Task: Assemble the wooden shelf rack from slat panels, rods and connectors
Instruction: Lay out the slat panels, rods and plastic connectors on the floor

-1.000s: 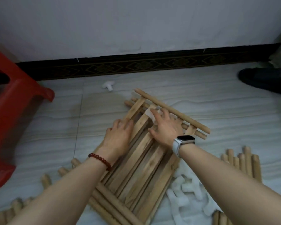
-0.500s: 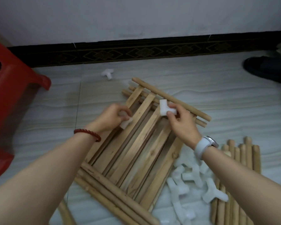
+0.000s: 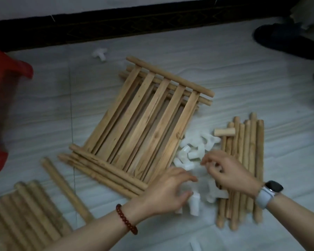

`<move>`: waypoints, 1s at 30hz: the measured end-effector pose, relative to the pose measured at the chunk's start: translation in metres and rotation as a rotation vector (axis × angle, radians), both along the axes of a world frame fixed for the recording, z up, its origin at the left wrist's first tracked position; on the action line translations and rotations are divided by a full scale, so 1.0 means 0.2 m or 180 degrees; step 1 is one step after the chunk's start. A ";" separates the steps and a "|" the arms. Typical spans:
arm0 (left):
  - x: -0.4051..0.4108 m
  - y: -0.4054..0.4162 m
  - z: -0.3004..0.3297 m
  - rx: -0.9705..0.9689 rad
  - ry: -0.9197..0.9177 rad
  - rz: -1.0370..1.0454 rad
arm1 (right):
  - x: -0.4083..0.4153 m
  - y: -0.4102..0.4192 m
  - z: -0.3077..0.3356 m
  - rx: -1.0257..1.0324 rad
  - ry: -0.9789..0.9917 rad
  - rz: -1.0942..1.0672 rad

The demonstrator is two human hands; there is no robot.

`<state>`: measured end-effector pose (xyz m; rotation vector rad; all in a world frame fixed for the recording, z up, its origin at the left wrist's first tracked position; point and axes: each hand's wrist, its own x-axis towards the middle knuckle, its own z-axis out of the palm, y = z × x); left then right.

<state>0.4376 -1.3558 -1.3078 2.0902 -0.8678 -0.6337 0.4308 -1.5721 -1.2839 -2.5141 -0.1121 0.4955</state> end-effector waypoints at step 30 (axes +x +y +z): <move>1.24 0.96 -0.26 0.2490 0.0718 0.2417 | 1.96 1.28 -0.20 -0.0666 -0.0607 0.0356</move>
